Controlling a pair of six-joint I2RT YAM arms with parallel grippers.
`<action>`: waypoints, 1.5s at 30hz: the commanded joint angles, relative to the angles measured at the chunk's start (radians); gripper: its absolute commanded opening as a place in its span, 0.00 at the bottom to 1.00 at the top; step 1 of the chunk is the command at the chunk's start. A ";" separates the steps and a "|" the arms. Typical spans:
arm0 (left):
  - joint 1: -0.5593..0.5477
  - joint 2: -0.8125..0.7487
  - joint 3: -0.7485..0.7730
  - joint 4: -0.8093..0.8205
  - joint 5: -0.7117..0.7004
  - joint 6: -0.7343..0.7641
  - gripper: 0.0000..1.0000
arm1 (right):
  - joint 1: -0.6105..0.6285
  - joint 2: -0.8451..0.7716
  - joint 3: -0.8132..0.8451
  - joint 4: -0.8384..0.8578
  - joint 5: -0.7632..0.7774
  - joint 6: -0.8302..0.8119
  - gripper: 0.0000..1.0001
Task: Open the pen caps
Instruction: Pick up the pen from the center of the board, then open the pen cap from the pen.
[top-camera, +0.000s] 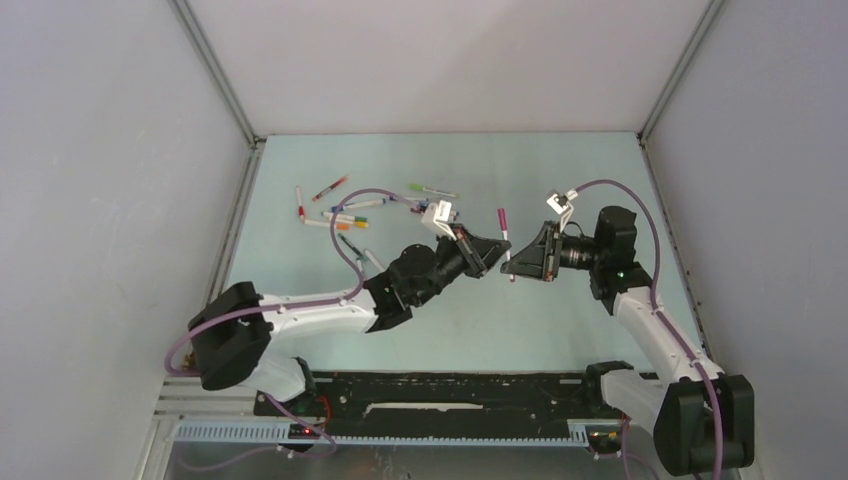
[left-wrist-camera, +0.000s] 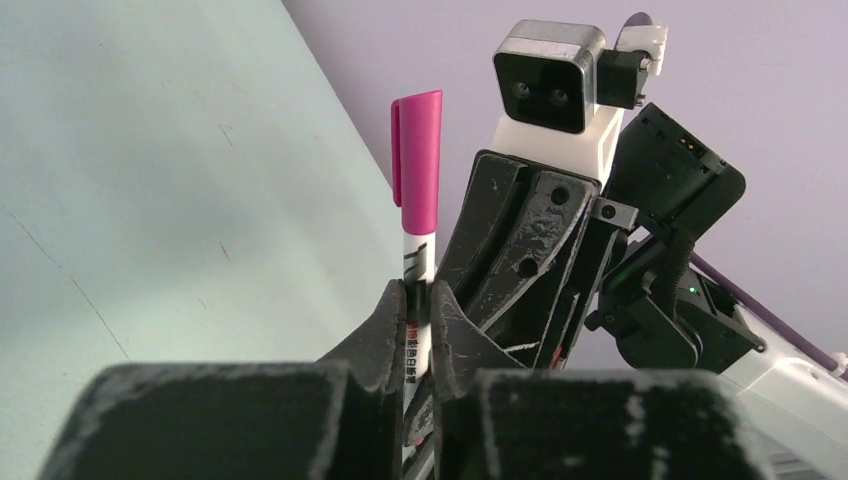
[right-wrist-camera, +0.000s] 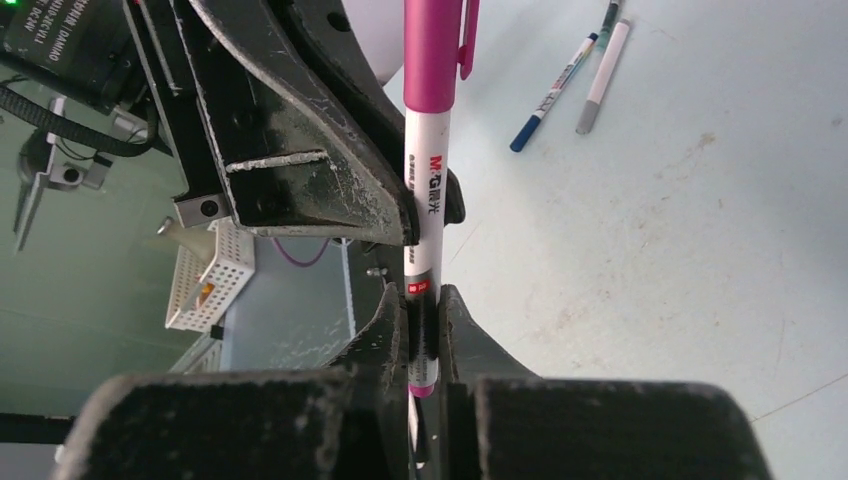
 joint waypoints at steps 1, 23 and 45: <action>-0.006 -0.007 0.062 0.042 0.012 -0.001 0.22 | -0.023 0.005 0.004 0.040 -0.028 0.001 0.00; 0.101 -0.106 0.229 -0.433 0.018 -0.069 0.68 | -0.003 -0.009 0.045 -0.176 -0.073 -0.282 0.00; 0.044 0.044 0.449 -0.641 -0.081 -0.067 0.21 | 0.010 0.005 0.050 -0.196 -0.036 -0.291 0.00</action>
